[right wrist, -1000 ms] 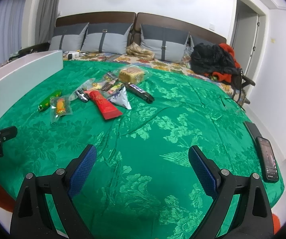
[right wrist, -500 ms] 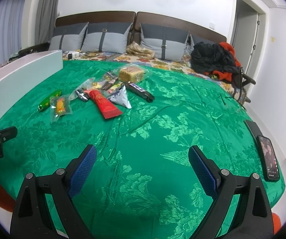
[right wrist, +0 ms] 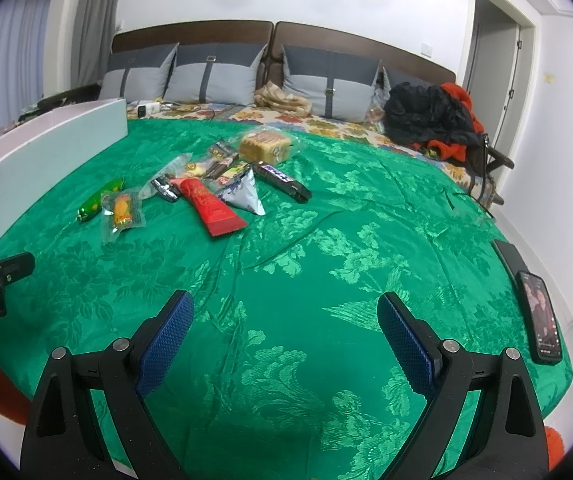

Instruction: Organize snacks

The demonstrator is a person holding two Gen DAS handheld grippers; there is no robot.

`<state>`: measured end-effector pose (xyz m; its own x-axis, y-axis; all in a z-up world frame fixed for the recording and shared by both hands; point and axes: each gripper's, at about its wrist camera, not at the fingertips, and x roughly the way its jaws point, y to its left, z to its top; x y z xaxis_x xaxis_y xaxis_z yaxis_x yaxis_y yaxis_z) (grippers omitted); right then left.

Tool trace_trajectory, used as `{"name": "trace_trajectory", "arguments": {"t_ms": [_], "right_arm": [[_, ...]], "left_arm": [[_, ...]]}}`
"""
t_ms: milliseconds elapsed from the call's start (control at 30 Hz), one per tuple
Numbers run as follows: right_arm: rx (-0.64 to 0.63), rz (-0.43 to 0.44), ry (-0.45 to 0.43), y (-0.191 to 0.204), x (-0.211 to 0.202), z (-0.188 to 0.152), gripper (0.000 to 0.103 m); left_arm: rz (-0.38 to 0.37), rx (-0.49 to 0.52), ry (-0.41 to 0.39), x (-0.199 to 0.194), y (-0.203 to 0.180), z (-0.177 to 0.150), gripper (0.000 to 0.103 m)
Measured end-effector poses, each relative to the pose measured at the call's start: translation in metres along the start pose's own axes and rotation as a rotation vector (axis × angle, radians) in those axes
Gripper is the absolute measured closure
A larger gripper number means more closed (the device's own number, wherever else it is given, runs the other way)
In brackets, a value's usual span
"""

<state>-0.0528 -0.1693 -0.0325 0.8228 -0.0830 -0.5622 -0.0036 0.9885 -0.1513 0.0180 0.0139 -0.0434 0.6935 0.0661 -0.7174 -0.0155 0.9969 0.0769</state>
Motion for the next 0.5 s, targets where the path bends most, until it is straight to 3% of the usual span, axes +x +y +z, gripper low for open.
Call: {"name": "trace_trajectory", "arguments": {"t_ms": [500], "right_arm": [[0.006,0.006,0.012,0.0022,0.0035,-0.0039,0.008]], "left_arm": [[0.005,0.007,0.022,0.007,-0.0006,-0.0025,0.0]]}}
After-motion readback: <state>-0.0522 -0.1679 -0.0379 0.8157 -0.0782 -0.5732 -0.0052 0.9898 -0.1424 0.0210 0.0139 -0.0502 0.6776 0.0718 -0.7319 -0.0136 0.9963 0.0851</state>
